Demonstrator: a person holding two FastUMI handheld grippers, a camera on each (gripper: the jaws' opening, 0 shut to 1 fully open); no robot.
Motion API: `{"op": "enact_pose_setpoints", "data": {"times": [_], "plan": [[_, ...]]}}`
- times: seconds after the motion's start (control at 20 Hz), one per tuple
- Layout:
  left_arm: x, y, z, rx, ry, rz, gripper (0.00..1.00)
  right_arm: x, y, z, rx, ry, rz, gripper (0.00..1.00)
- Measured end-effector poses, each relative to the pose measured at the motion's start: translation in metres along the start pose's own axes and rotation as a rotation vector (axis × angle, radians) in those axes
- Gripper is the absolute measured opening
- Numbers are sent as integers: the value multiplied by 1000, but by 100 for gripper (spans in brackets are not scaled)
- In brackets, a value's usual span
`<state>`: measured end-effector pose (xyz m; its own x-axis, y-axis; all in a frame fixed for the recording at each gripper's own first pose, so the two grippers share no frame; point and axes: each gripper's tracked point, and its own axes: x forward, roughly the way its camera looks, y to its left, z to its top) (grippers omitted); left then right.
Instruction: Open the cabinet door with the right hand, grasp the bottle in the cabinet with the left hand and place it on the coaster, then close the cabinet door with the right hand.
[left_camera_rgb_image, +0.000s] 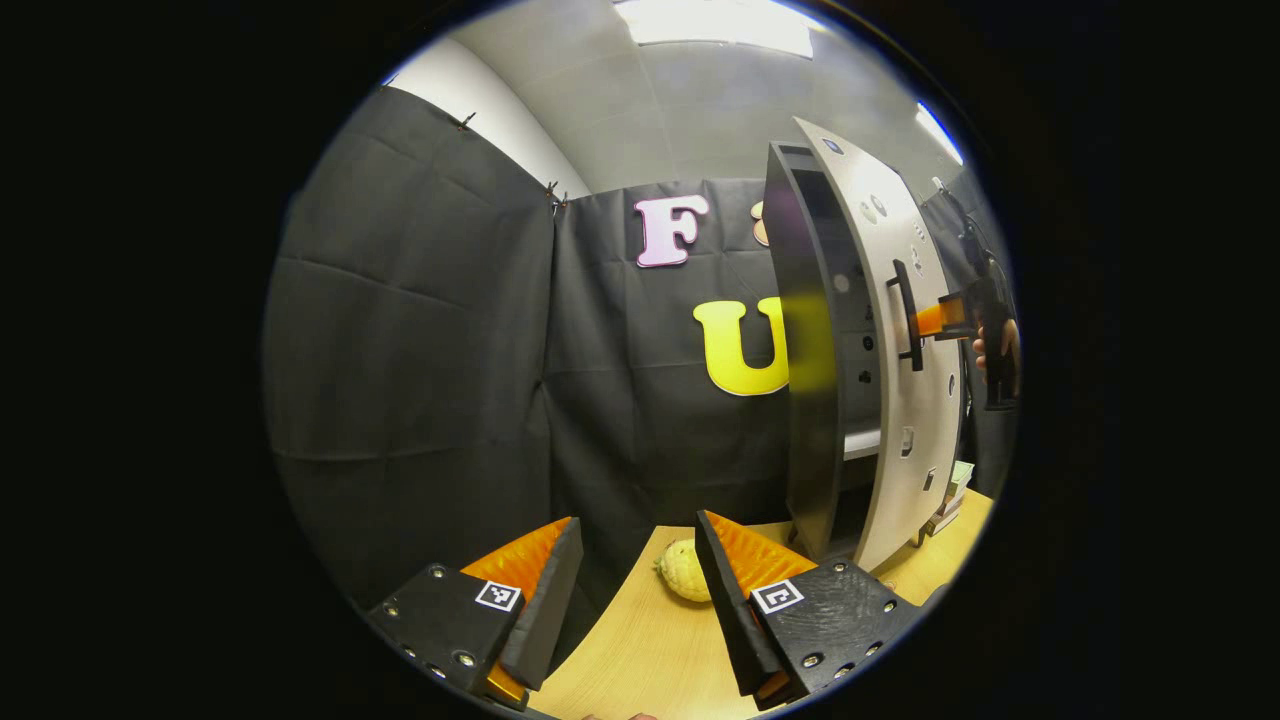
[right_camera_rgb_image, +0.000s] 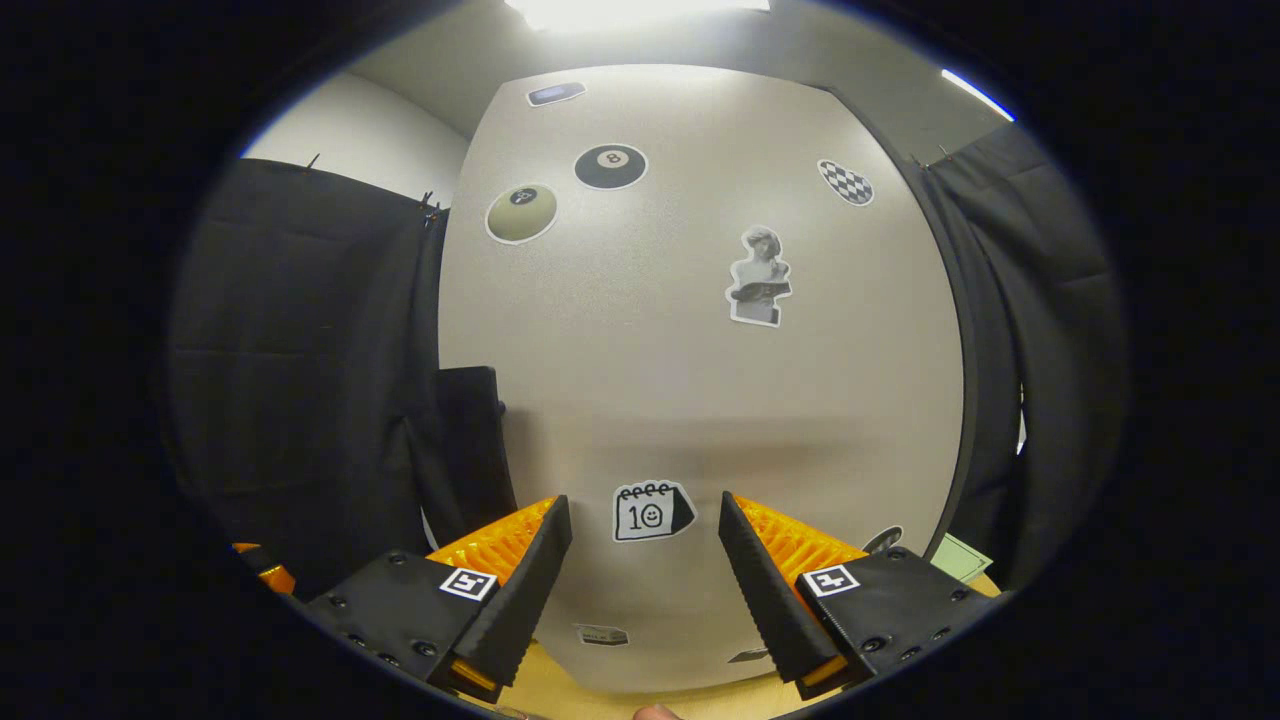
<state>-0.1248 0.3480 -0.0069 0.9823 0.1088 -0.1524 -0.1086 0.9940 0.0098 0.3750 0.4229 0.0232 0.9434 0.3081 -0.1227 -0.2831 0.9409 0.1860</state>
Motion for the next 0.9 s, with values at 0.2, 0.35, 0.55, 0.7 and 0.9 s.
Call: {"op": "enact_pose_setpoints", "data": {"times": [0.2, 0.35, 0.55, 0.7, 0.9], "plan": [[-4, -17, 13, -7, -2, -10, 66, -4, -1, 2, 33, 1, 5, 96], [-12, -35, 29, 0, -28, -10, 65, -29, -15, 10, -3, -23, 6, 96], [-25, -77, 47, 6, -46, -37, 65, -88, -46, 16, -56, -42, -10, 97], [-39, -113, 59, 5, -59, -73, 67, -132, -74, 18, -87, -53, -31, 97], [-55, -160, 71, 5, -64, -118, 65, -175, -115, 14, -90, -48, -63, 97]]}}
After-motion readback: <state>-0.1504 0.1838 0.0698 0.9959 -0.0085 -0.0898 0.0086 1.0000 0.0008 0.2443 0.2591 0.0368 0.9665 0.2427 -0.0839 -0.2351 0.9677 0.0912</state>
